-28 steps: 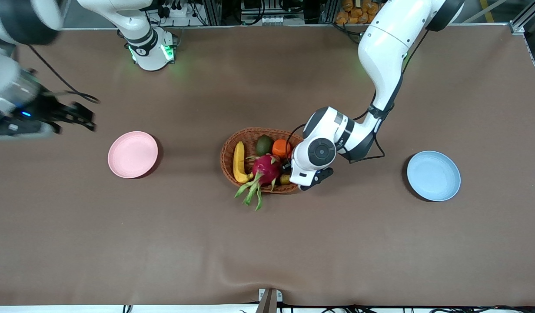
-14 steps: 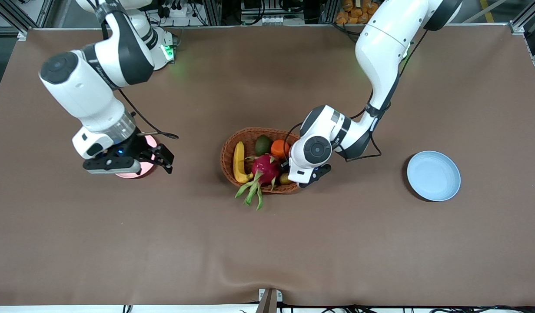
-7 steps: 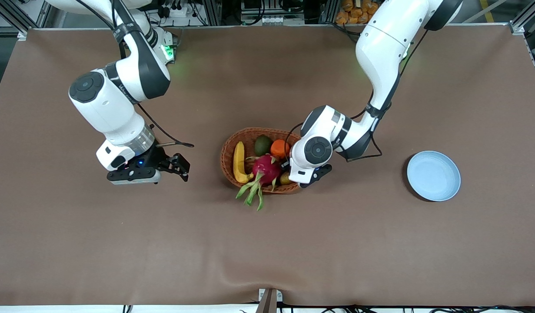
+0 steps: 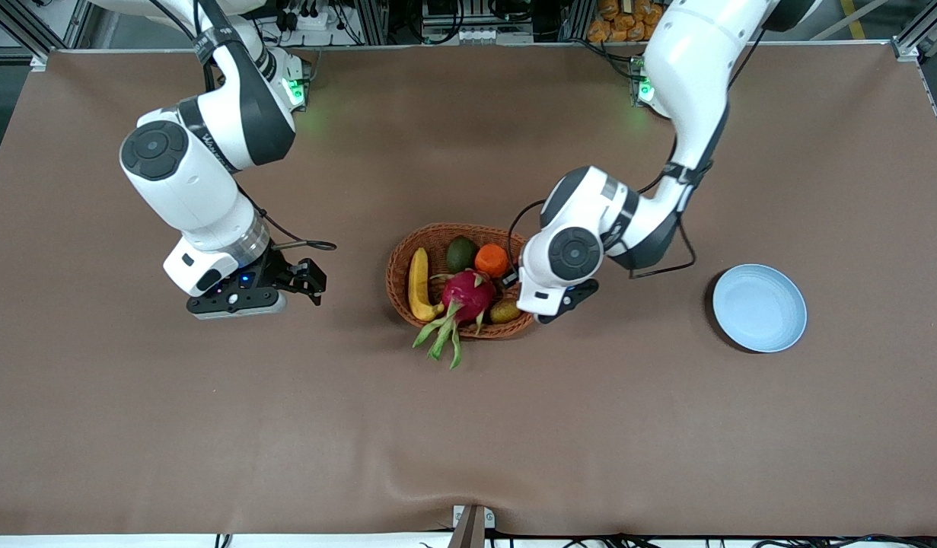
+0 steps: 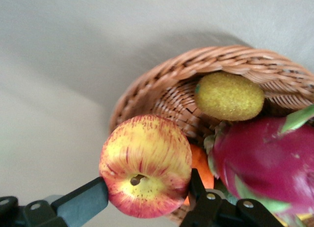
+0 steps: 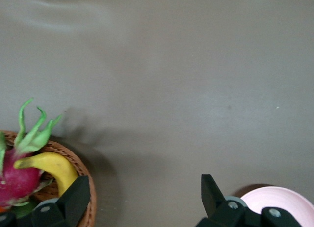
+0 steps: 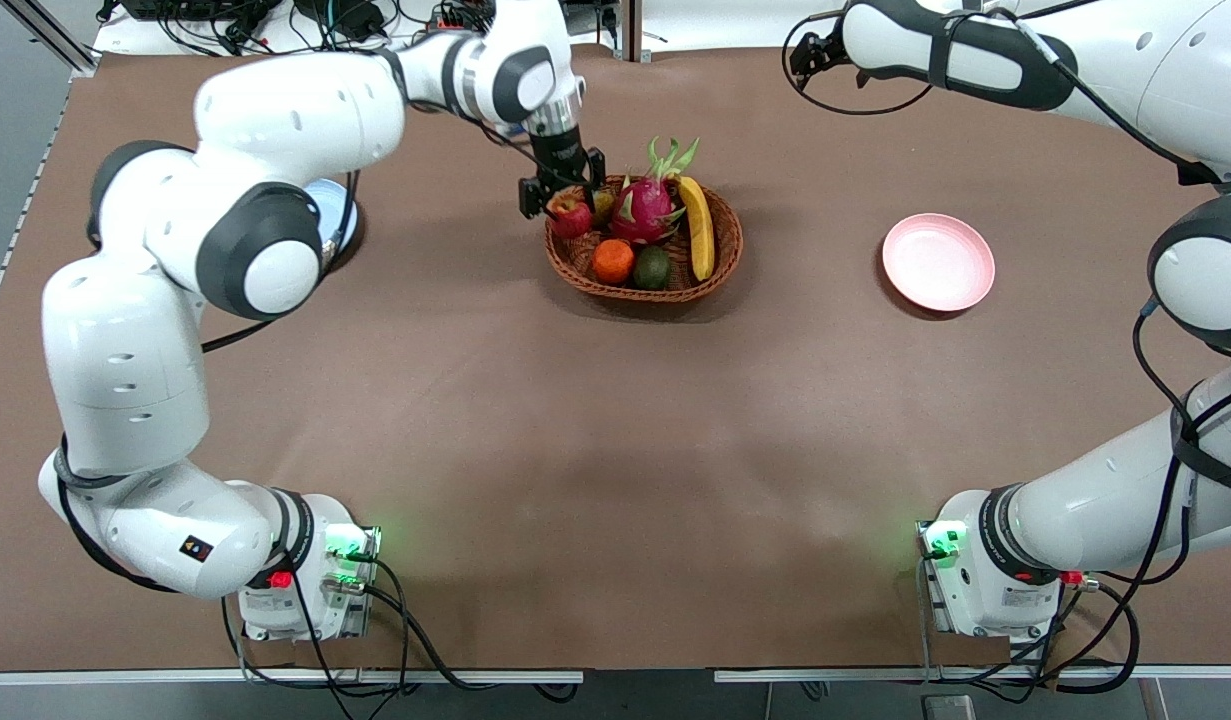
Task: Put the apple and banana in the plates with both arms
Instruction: 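Carry the apple to the blue plate while the right gripper grasps the banana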
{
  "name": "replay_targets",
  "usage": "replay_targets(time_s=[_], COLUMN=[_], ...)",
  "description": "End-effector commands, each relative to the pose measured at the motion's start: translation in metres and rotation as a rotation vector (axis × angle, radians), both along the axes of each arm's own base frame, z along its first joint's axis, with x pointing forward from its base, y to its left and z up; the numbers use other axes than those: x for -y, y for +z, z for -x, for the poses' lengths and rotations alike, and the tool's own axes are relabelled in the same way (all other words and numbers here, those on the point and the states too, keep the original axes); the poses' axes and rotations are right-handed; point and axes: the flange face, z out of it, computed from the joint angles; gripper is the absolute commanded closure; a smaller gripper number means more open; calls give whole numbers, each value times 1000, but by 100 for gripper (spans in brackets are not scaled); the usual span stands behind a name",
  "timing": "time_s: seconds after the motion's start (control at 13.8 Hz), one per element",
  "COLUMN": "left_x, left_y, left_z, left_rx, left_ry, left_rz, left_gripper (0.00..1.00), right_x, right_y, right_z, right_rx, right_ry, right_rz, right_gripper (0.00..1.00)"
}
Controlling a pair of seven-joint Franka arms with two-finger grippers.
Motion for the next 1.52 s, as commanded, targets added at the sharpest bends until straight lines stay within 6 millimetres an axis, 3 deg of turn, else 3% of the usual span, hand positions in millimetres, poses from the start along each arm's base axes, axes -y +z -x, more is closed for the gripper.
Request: replay_targets(time_s=[0.0, 0.22, 0.36, 0.43, 0.58, 0.72, 0.94, 1.08, 1.3, 1.44], left_x=[-36, -90, -121, -139, -190, -262, -319, -377, -416, -439], left_y=[52, 83, 82, 81, 85, 89, 77, 63, 32, 15], left_z=[-9, -25, -34, -39, -56, -75, -80, -75, -52, -44], left_rx=[-6, 37, 65, 74, 71, 73, 59, 87, 134, 161], left_ry=[-3, -115, -151, -163, -248, -346, -397, -476, -515, -549], left_rz=[3, -37, -136, -165, -127, -61, -26, 17, 30, 41], left_gripper=[95, 92, 90, 89, 88, 85, 85, 85, 85, 85], right_x=[-13, -38, -54, -61, -77, -98, -123, -140, -144, -158], right_y=[-4, -21, -37, -36, -37, -58, -85, -105, -134, -154], right_z=[-1, -7, -13, -13, -8, -4, 4, 13, 26, 37], right_rx=[28, 102, 172, 202, 221, 241, 246, 228, 178, 144], right_ry=[75, 148, 225, 290, 423, 497, 537, 586, 630, 654], right_rz=[32, -1, -24, -20, 6, 1, -17, -13, 1, -7], right_gripper=[0, 0, 1, 1, 1, 1, 9, 11, 24, 26])
